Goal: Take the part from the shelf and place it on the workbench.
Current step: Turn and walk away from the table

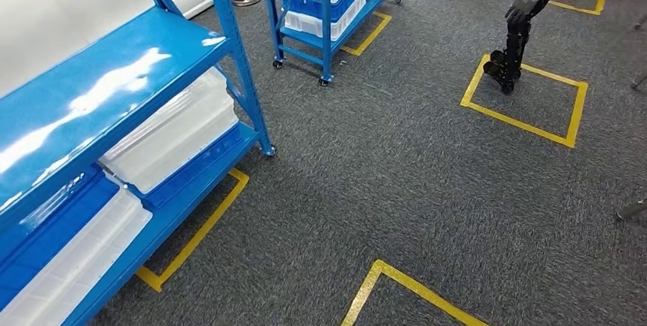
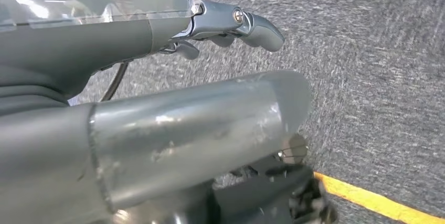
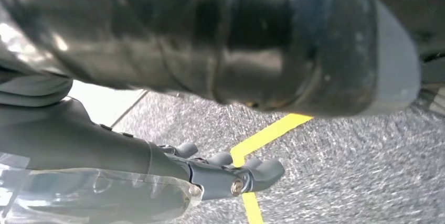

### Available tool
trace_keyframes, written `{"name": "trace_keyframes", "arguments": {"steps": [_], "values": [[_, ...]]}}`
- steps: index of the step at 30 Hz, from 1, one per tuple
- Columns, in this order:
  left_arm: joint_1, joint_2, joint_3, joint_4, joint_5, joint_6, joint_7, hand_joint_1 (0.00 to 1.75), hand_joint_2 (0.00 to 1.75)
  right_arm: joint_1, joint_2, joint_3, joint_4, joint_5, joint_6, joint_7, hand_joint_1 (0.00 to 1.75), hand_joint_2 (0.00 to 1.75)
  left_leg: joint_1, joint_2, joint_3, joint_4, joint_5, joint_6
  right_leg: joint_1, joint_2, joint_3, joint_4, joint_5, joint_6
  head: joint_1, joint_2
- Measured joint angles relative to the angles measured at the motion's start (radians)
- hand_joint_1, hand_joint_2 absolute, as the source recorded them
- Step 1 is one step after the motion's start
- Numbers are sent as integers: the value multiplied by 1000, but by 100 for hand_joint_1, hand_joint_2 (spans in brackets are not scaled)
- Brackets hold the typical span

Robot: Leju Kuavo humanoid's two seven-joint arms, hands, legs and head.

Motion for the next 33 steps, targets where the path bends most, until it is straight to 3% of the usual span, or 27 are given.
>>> {"name": "trace_keyframes", "arguments": {"steps": [2,3,4,6,8,10,11,12,14,16,18,19,20,21,23,25,27,28,30,31,33], "values": [[-2,0,0,0,0,0,1,0,0,3,0,0,0,1,1,0,0,0,1,32,-63,131,-59,-6,6,-29,-1,0,-2,-6,0,0],[-1,0,0,0,0,0,1,0,0,4,0,0,0,1,1,0,0,0,2,36,-80,168,-68,-7,8,-43,-1,1,-3,-7,0,0],[1,0,0,0,0,-1,2,0,0,4,0,0,0,1,1,0,0,0,2,39,-77,168,-58,-6,10,-56,-1,1,-4,-8,0,0],[2,1,0,0,-1,-1,4,0,0,2,0,0,0,2,3,-1,0,0,0,57,-16,58,2,1,13,-79,3,1,-7,-6,0,0],[-1,1,0,0,-2,1,6,0,0,2,1,0,0,3,6,-1,0,0,-9,97,54,-74,47,15,17,-100,8,3,-12,0,0,0],[-4,2,0,0,-2,4,6,0,0,1,2,0,0,6,10,-1,0,0,-18,110,73,-117,54,24,19,-117,12,2,-14,9,0,0],[-3,2,0,0,-1,6,6,0,0,-1,4,0,0,8,11,-1,0,0,-18,99,72,-120,56,27,17,-125,16,0,-15,14,0,0],[-2,2,0,0,0,8,6,0,0,-3,4,0,0,9,12,0,0,0,-16,88,75,-126,61,32,16,-123,19,1,-17,20,0,0],[0,2,0,0,2,13,5,0,0,-3,6,0,0,11,13,0,0,0,-9,68,83,-140,71,43,12,-78,8,34,-45,30,0,0],[-2,2,0,0,4,15,5,0,0,0,6,0,0,13,14,0,0,0,-6,47,84,-145,77,50,8,-21,-43,143,-108,36,0,0],[-4,2,0,0,6,15,5,0,0,2,6,0,0,14,16,0,0,0,-6,24,82,-143,78,52,5,-8,-105,262,-151,39,0,0],[-3,3,0,0,7,15,5,0,0,2,6,0,0,14,17,1,0,0,-6,11,82,-141,77,51,4,-7,-118,282,-144,41,0,0],[-2,3,0,0,7,15,5,0,0,2,6,0,0,15,17,1,0,0,-6,-3,82,-138,76,49,2,-6,-113,263,-118,43,0,0],[-1,3,0,0,7,15,5,0,0,2,6,0,0,15,18,1,0,0,-4,-17,83,-134,74,47,-1,1,-92,210,-78,44,0,0],[-2,2,0,0,8,15,5,0,0,5,5,0,0,18,18,1,0,0,-3,-44,78,-120,67,37,-8,44,-38,82,-16,44,0,0],[-3,2,0,0,9,16,5,0,0,6,4,0,1,21,19,1,0,0,-2,-64,68,-111,63,24,-8,74,-16,26,-4,39,0,0],[-2,2,1,0,12,16,4,0,0,2,4,0,1,24,19,0,0,0,1,-82,62,-112,65,11,-6,58,-15,22,-3,30,0,0],[-1,2,1,0,13,16,4,0,0,1,4,0,1,26,20,0,0,0,1,-75,59,-108,61,6,-6,47,-13,18,-2,23,0,0],[-2,3,1,0,15,16,4,0,0,2,4,0,1,28,20,-1,0,0,1,-26,29,-46,23,-1,-6,20,-9,10,1,9,-1,0],[-3,3,1,0,15,16,4,0,0,4,3,0,1,29,20,-1,0,0,1,4,0,14,-8,-3,-4,5,-8,9,0,4,-2,0],[-4,3,1,0,14,16,5,0,0,6,3,0,1,31,21,-2,0,0,3,32,-63,141,-61,-8,2,-26,-9,9,-2,-2,-2,0]]}}
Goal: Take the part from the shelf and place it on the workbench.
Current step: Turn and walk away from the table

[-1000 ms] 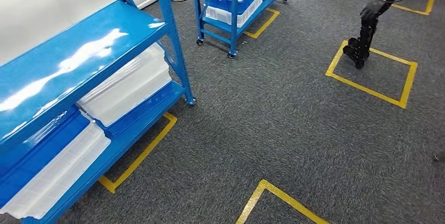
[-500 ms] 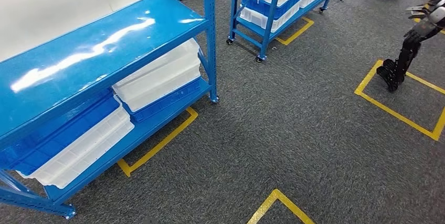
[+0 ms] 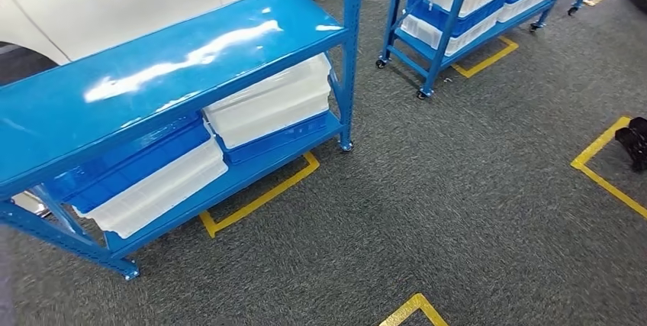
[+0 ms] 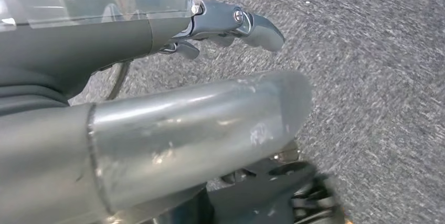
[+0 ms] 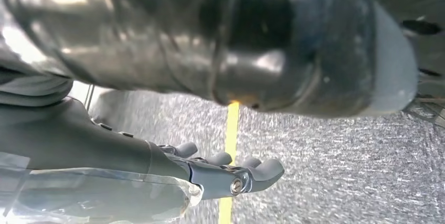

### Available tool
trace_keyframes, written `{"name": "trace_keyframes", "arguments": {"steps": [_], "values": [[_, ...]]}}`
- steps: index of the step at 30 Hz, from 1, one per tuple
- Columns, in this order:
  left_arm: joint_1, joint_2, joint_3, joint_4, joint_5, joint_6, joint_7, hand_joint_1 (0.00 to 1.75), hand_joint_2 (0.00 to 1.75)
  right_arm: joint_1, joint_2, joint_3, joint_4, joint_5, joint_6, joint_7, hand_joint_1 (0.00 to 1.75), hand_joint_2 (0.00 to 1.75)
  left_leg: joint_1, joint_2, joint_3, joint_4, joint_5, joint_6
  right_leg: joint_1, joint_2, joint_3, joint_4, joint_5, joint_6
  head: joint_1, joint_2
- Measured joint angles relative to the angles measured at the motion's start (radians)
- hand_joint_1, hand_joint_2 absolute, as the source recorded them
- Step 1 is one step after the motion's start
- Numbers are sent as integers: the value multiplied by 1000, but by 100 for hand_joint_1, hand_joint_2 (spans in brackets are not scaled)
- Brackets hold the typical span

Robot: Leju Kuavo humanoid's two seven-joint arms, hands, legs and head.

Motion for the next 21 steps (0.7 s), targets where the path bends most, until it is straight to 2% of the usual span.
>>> {"name": "trace_keyframes", "arguments": {"steps": [1,2,3,4,6,7,8,9,10,12,14,15,16,17,18,19,20,21], "values": [[1,0,0,0,0,0,0,0,0,0,0,0,0,1,0,0,0,0,1,4,-14,30,-4,-1,2,-14,0,0,-1,-1,0,0],[3,0,0,0,-1,0,0,0,0,0,-1,0,0,1,1,0,0,0,1,7,-10,22,11,-1,3,-26,2,0,-3,-1,0,0],[5,0,0,0,-1,-1,1,0,0,-1,-1,0,0,2,1,0,0,0,1,13,16,-28,43,2,4,-38,4,0,-5,0,0,0],[5,1,0,0,-2,-1,1,0,0,-2,-1,0,0,2,2,0,0,0,-1,27,55,-100,78,6,4,-49,7,0,-7,2,0,0],[1,2,0,0,-4,-2,1,0,0,-3,-1,0,0,2,3,0,0,0,-10,64,117,-220,119,19,7,-68,14,1,-12,10,0,0],[0,2,0,0,-5,-3,1,0,0,-4,-1,0,0,2,3,0,0,0,-14,75,128,-246,122,24,7,-76,16,1,-13,15,0,0],[0,2,0,0,-6,-3,1,0,0,-6,-1,0,0,2,3,0,0,0,-18,75,129,-252,120,27,8,-83,18,0,-14,20,0,0],[1,3,0,0,-6,-3,2,0,0,-9,-1,0,0,2,3,0,0,0,-18,65,128,-256,123,31,7,-91,21,-2,-14,25,0,0],[3,3,0,0,-6,-3,2,0,0,-11,-2,0,0,3,3,0,0,0,-15,55,132,-262,127,35,6,-90,25,-1,-17,30,0,0],[2,3,0,0,-6,-4,3,0,0,-11,-2,0,0,3,3,0,0,0,-8,36,141,-276,136,47,3,-51,14,36,-47,39,1,0],[-1,3,0,0,-6,-8,3,0,0,-6,-3,0,0,-1,-1,0,0,0,-5,19,143,-280,140,55,1,0,-40,148,-109,43,2,0],[-2,2,0,0,-6,-11,3,0,0,-5,-4,0,0,-4,-4,0,0,0,-5,12,141,-279,139,57,0,11,-74,211,-134,44,2,0],[-2,2,0,0,-5,-14,3,0,0,-5,-4,0,0,-6,-7,-1,0,0,-5,4,142,-278,135,58,0,15,-100,256,-141,45,2,0],[0,2,0,0,-5,-17,3,0,0,-5,-4,0,0,-7,-9,-2,0,0,-5,-4,144,-276,129,58,0,17,-111,267,-127,47,2,0],[2,2,0,0,-4,-19,3,0,0,-5,-5,0,0,-6,-10,-3,0,0,-5,-10,148,-274,123,57,-1,17,-104,240,-95,47,2,0],[3,2,0,0,-4,-20,3,0,0,-4,-6,0,0,-6,-11,-4,0,0,-4,-16,154,-270,115,54,-3,18,-81,183,-52,47,2,0],[4,1,0,0,-4,-21,3,0,0,-3,-8,0,0,-5,-11,-4,0,0,-4,-19,159,-267,107,49,-5,21,-54,121,-21,46,2,0],[4,0,0,0,-4,-21,4,0,0,-2,-9,0,0,-4,-11,-4,0,0,-5,-23,162,-260,97,43,-5,25,-30,68,-5,44,2,0]]}}
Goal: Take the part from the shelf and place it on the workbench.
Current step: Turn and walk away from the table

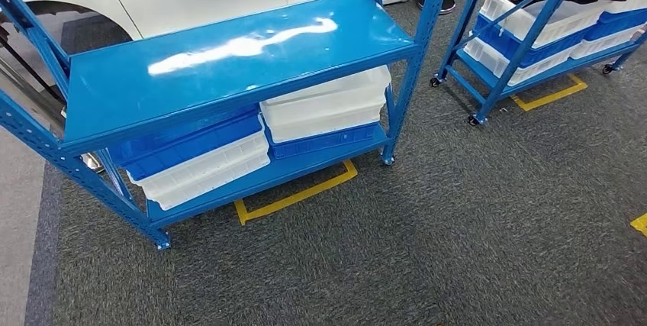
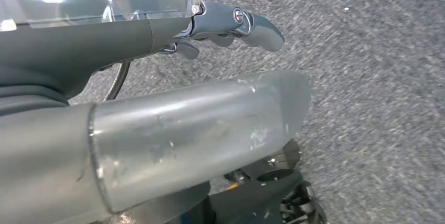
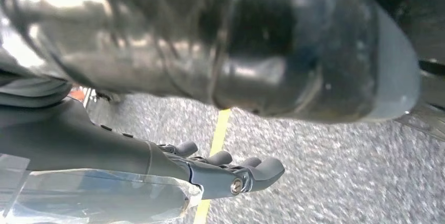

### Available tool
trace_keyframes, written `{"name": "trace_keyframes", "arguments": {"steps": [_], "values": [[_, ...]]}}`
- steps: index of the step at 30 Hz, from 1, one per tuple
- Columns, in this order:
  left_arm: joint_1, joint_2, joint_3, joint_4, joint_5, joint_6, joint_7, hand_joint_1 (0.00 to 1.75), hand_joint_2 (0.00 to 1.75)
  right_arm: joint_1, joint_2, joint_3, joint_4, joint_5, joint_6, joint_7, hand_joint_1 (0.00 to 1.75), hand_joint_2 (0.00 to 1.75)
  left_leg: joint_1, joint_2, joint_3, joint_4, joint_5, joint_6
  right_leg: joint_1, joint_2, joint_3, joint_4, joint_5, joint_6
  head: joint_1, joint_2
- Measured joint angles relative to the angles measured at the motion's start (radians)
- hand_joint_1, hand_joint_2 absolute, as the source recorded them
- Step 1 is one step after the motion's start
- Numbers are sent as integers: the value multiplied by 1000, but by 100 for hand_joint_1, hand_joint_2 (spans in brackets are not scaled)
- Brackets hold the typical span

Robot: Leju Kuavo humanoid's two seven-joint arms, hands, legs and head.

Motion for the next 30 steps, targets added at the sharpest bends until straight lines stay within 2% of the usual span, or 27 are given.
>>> {"name": "trace_keyframes", "arguments": {"steps": [1,2,4,6,7,9,10,11,12,13,14,15,16,17,18,20,21,22,23,25,26,27,28,30], "values": [[-1,0,0,0,0,0,0,0,0,0,-1,0,0,1,0,-1,0,0,-1,-2,2,4,-9,-6,1,4,15,-33,3,-4,0,0],[-2,0,0,0,0,-1,0,0,0,0,-1,0,0,1,0,-1,0,0,-2,-3,3,6,-16,-13,3,7,21,-45,-8,-10,-1,0],[-3,0,0,0,-1,-1,0,0,0,-1,-1,0,0,2,0,-2,0,0,-3,-3,10,5,-26,-23,5,6,29,-52,-17,-24,-2,0],[-4,0,0,0,-2,-2,-2,0,0,1,-2,0,0,4,0,-2,0,0,-1,11,4,38,-41,-32,4,1,49,-59,-22,-36,-2,0],[-5,0,0,0,-3,-2,-3,0,0,2,-2,0,0,5,1,-2,0,0,-1,19,-17,85,-60,-36,3,-3,61,-63,-25,-42,-2,0],[-5,0,-1,0,-4,-2,-4,0,0,2,-2,0,0,10,6,-2,0,0,-1,29,-102,222,-108,-40,6,-9,82,-67,-38,-48,-2,0],[-5,0,-1,0,-5,-2,-4,0,0,2,-2,0,0,12,8,-2,0,0,-1,30,-149,281,-117,-40,8,-9,91,-68,-47,-49,-2,0],[-3,0,-1,0,-5,-2,-4,0,0,2,-2,0,0,15,10,-2,0,0,-1,30,-183,310,-105,-38,10,-9,102,-68,-58,-49,-2,0],[-1,0,-1,0,-5,-2,-3,0,0,2,-3,0,0,17,12,-2,0,0,-2,30,-199,300,-70,-34,13,-9,115,-69,-69,-49,-2,0],[0,0,-1,0,-6,-2,-3,0,0,2,-3,0,0,18,12,-2,0,0,-3,31,-197,252,-16,-26,16,-10,132,-70,-82,-49,-3,0],[1,0,-1,0,-5,-2,-4,0,0,3,-2,0,0,20,13,-2,0,0,-9,40,-183,192,37,-13,18,-13,149,-73,-97,-50,-2,0],[1,2,-1,0,-5,-1,-4,0,0,4,-2,0,1,22,15,-2,0,0,-19,59,-169,142,76,3,22,-17,164,-76,-110,-47,-1,0],[-1,3,-1,0,-4,-1,-4,0,0,4,-1,0,2,24,16,-3,0,0,-31,77,-153,101,94,18,21,-22,177,-82,-121,-42,-2,0],[-4,4,-1,0,-4,-1,-4,0,0,5,0,1,3,27,18,-3,0,0,-43,90,-140,80,89,29,18,-30,187,-91,-128,-36,-2,0],[-7,5,-1,0,-4,-1,-4,0,0,3,0,1,4,30,19,-4,0,0,-50,93,-130,64,79,35,17,-38,197,-95,-128,-29,-4,0],[-8,5,-1,0,-3,0,-5,0,0,1,0,3,3,37,22,-4,0,0,-46,71,-99,28,67,39,12,-48,211,-89,-120,-18,-5,0],[-7,5,-1,0,-3,1,-5,0,0,-1,0,3,3,39,23,-3,0,0,-41,60,-82,14,66,42,12,-41,205,-62,-115,-14,-5,0],[-7,5,-1,0,-3,3,-5,0,0,-2,0,3,3,41,25,-2,0,0,-36,51,-65,4,65,45,10,-31,183,-19,-118,-9,-4,0],[-7,5,-1,0,-3,4,-6,0,0,-3,0,3,4,42,26,-2,0,0,-33,41,-52,-3,61,46,8,-18,148,37,-131,-5,-4,-1],[-9,5,-1,0,-3,6,-7,0,0,-5,-1,3,4,43,28,0,0,0,-28,20,-33,-7,47,47,3,-9,59,139,-184,5,-4,-1],[-8,5,-1,0,-3,7,-7,0,0,-5,-2,3,4,43,28,0,0,0,-26,9,-22,-7,39,45,0,-8,24,162,-207,9,-4,-1],[-6,4,-1,0,-3,8,-7,0,0,-5,-3,3,4,43,28,1,0,0,-23,-4,-9,-6,29,42,-3,-8,0,160,-210,13,-4,0],[-4,4,-1,0,-4,9,-7,0,0,-5,-4,3,4,43,28,2,0,0,-20,-16,5,-5,20,37,-6,-6,-11,130,-184,17,-4,0],[0,2,-1,0,-4,10,-7,0,0,1,-7,3,4,44,29,3,0,0,-14,-40,28,2,-1,25,-11,18,-16,31,-68,23,-4,0]]}}
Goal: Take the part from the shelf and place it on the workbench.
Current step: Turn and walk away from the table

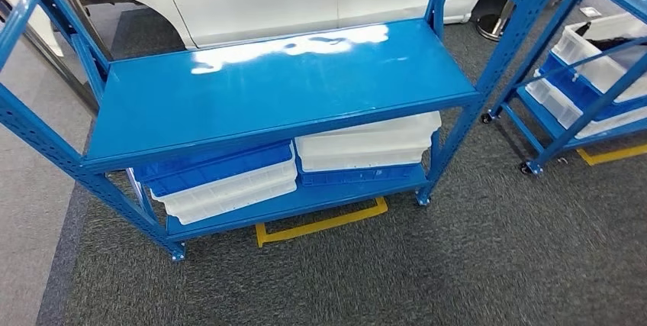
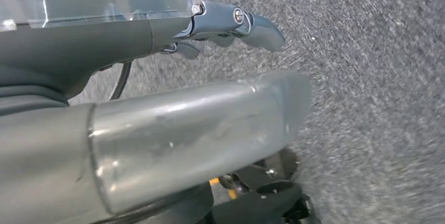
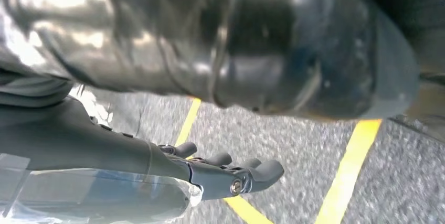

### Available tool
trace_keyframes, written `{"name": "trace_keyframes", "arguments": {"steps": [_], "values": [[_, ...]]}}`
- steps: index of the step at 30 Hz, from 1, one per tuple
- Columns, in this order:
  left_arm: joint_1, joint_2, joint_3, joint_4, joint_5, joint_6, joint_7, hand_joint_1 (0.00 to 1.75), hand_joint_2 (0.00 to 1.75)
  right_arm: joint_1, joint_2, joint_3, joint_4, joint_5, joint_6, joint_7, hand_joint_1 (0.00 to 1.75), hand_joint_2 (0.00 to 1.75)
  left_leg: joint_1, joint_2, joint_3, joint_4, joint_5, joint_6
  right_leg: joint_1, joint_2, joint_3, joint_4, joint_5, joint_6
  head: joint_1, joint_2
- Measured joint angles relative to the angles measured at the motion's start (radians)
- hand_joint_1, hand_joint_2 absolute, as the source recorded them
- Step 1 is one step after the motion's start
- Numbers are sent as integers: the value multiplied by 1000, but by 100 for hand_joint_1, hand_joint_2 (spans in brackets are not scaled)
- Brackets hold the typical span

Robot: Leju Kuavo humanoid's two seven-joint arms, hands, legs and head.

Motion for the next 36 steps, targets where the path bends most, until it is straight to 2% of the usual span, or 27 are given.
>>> {"name": "trace_keyframes", "arguments": {"steps": [1,2,4,5,7,9,10,11,12,13,15,16,17,18,19,21,22,23,25,26,27,28,29,30,32,33,36], "values": [[0,-1,0,0,0,0,0,0,0,3,-1,0,1,0,0,0,0,0,2,-11,3,5,-9,-8,0,14,-2,-36,43,-3,0,0],[-1,-1,0,0,0,1,0,0,0,4,-2,0,1,0,0,1,0,0,3,-20,1,10,-17,-16,2,26,-6,-55,75,-11,0,0],[-1,-1,0,0,0,1,0,0,0,1,-4,0,2,-3,-8,0,0,0,4,-29,-4,19,-24,-29,6,25,-9,-58,83,-35,-1,0],[0,-1,0,0,1,2,0,0,0,-1,-4,-1,2,-7,-17,-1,0,0,4,-22,-3,22,-28,-35,5,19,-5,-62,91,-44,-1,0],[-1,0,0,0,2,4,0,0,0,-2,-4,-2,1,-14,-35,-3,0,0,3,17,-16,58,-52,-44,3,7,7,-73,92,-58,-1,0],[-4,0,0,0,4,5,-1,0,0,-2,-4,-3,1,-17,-42,-5,0,0,7,57,-71,162,-106,-55,5,-5,14,-80,90,-67,-1,0],[-5,0,0,0,4,6,-1,0,0,-2,-4,-3,1,-17,-43,-6,0,0,10,64,-108,224,-132,-60,6,-11,15,-80,88,-68,-1,0],[-5,0,0,0,4,6,-1,0,0,-2,-4,-3,1,-18,-43,-7,0,0,13,66,-138,272,-146,-63,7,-16,16,-80,85,-70,-1,0],[-3,0,0,0,5,6,0,0,0,-2,-4,-4,1,-18,-42,-8,0,0,15,68,-153,288,-140,-65,8,-19,19,-80,83,-70,-1,0],[-1,0,0,0,5,6,0,0,0,-2,-4,-4,1,-19,-41,-8,0,0,17,69,-150,265,-114,-66,8,-21,23,-80,80,-69,-1,0],[0,0,0,0,5,6,0,0,0,-2,-4,-4,1,-19,-41,-8,0,0,18,71,-103,138,-31,-60,8,-22,32,-80,75,-65,-1,0],[-1,1,0,0,5,6,0,0,0,-3,-4,-4,1,-20,-40,-9,0,0,15,74,-81,77,-8,-56,8,-23,35,-81,74,-62,-1,0],[-2,1,0,0,5,7,0,0,0,-4,-4,-4,1,-20,-39,-9,0,0,12,75,-68,38,2,-51,9,-23,35,-81,73,-57,-1,0],[-3,1,0,0,5,7,0,0,0,-4,-4,-4,1,-20,-39,-10,0,0,9,76,-64,21,4,-46,9,-23,34,-81,73,-52,-1,0],[-2,2,0,0,5,8,0,0,0,-5,-4,-4,1,-20,-39,-10,0,0,7,75,-66,18,2,-42,9,-23,35,-82,73,-45,-1,0],[0,1,0,0,5,8,1,0,0,-6,-4,-4,1,-20,-39,-10,0,0,11,74,-57,7,22,-31,9,-24,39,-81,67,-32,-1,0],[-1,1,0,0,5,9,1,0,0,-6,-4,-4,1,-20,-39,-11,0,0,13,75,-52,0,27,-25,10,-23,35,-67,55,-28,0,0],[-2,0,0,0,5,9,1,0,0,-7,-5,-4,1,-20,-39,-11,0,0,16,75,-48,-6,32,-19,10,-23,21,-35,32,-25,0,0],[-3,0,0,0,5,8,1,0,0,-6,-5,-4,1,-20,-40,-11,0,0,14,77,-49,-8,34,-13,10,-23,-37,82,-29,-23,1,0],[-3,0,0,0,4,8,1,0,0,-6,-5,-4,1,-20,-40,-11,0,0,12,77,-49,-8,33,-11,9,-23,-67,141,-50,-22,0,0],[-2,0,0,0,3,8,2,0,0,-6,-5,-4,1,-20,-40,-10,0,0,10,77,-49,-7,32,-10,9,-23,-86,175,-54,-21,0,0],[-2,0,0,0,2,8,2,0,0,-6,-5,-4,2,-20,-40,-9,0,0,9,76,-48,-6,31,-9,9,-23,-87,173,-39,-21,0,0],[-2,0,0,0,2,8,3,0,0,-6,-5,-5,2,-20,-40,-8,0,0,9,74,-46,-4,29,-10,9,-23,-70,133,-7,-22,0,0],[-2,0,0,0,2,9,4,0,0,-6,-6,-5,2,-20,-41,-7,0,0,9,72,-45,-1,26,-11,9,-23,-40,69,32,-25,0,0],[-1,-1,0,0,1,11,8,0,0,-6,-6,-8,2,-19,-42,-5,0,0,5,70,-48,8,19,-19,14,-22,11,-44,76,-33,0,0],[-1,-2,0,0,1,13,10,0,0,-6,-7,-9,2,-19,-44,-4,0,0,3,70,-49,12,16,-24,16,-21,22,-70,81,-36,0,0],[-1,-2,0,0,0,17,15,0,0,-7,-7,-10,1,-18,-47,-4,0,0,4,70,-50,14,12,-39,16,-21,25,-84,82,-50,0,0]]}}
